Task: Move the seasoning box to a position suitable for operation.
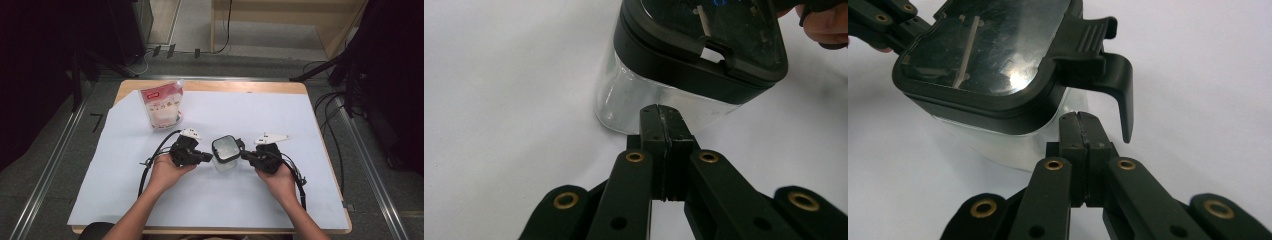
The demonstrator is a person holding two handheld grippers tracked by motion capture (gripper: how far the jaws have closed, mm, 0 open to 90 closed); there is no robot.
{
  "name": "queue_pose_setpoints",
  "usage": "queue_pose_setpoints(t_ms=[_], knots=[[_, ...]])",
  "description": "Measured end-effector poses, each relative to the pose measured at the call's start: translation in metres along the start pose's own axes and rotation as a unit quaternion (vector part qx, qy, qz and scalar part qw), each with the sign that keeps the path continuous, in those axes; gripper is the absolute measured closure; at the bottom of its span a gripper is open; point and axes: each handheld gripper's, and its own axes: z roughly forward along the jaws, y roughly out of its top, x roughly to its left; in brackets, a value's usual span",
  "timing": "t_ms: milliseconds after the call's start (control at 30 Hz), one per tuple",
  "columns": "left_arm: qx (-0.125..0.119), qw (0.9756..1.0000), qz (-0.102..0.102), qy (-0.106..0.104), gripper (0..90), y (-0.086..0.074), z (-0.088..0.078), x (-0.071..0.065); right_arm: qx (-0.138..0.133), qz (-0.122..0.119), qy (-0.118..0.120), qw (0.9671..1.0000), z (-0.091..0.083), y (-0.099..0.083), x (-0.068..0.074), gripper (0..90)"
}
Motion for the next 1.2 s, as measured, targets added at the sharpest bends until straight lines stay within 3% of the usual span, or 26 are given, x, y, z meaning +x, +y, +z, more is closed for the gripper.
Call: queue_pose_setpoints(t_ms=[133, 433, 633, 833, 900, 1200], knots=[[-0.001, 0.9999, -0.005, -0.012, 90.0, 0.000, -0.001, 0.004, 0.003, 0.002, 0.008, 1.0000, -0.001, -0.001, 0.003, 90.0], [0.005, 1.0000, -0.005, -0.006, 90.0, 0.002, -0.005, 0.010, 0.007, -0.003, 0.020, 0.9998, -0.003, -0.003, 0.014, 90.0], [0.010, 0.9999, 0.000, -0.014, 89.7, 0.003, -0.007, 0.013, 0.012, -0.003, 0.026, 0.9996, -0.004, -0.004, 0.015, 90.0], [0.009, 0.9995, 0.008, -0.028, 77.4, 0.005, -0.016, 0.012, 0.012, -0.001, 0.033, 0.9994, -0.012, -0.002, 0.015, 90.0], [0.011, 0.9992, 0.026, -0.027, 72.8, 0.006, -0.020, 0.010, 0.011, 0.003, 0.032, 0.9994, -0.017, -0.002, 0.014, 90.0], [-0.010, 0.9969, 0.054, -0.057, 53.3, 0.006, -0.030, 0.011, 0.004, 0.015, 0.028, 0.9995, -0.030, -0.002, 0.002, 90.0]])
